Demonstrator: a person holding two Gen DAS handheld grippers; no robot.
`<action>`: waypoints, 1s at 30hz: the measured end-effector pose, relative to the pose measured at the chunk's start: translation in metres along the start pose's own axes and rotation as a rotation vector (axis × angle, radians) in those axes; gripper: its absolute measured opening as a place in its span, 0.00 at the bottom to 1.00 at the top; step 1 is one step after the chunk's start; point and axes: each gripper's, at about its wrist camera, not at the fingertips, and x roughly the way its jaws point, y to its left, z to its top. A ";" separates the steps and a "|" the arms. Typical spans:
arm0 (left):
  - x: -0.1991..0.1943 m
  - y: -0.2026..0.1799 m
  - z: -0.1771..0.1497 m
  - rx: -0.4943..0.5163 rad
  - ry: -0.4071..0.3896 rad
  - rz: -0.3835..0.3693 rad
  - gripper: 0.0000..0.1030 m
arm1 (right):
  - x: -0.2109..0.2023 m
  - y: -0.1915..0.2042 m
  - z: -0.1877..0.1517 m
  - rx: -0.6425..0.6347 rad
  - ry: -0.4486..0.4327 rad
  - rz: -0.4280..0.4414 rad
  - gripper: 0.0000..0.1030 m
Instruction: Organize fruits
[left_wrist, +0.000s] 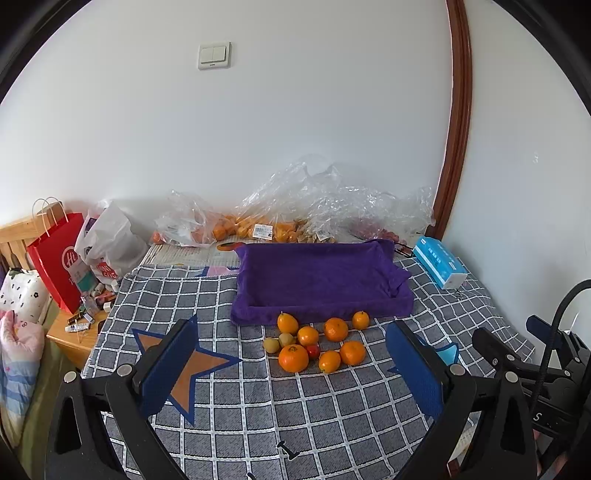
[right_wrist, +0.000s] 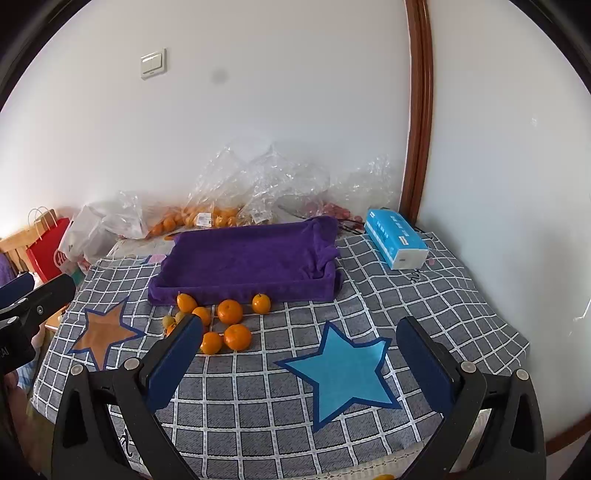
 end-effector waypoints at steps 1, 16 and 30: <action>0.000 0.000 0.000 -0.001 -0.002 -0.001 1.00 | 0.000 0.001 0.000 -0.001 -0.001 -0.001 1.00; 0.000 -0.002 0.000 0.000 0.003 0.003 1.00 | -0.002 0.002 -0.001 0.004 -0.015 0.003 1.00; 0.001 -0.003 0.001 -0.004 0.001 0.002 1.00 | -0.005 0.003 -0.003 -0.001 -0.024 0.001 1.00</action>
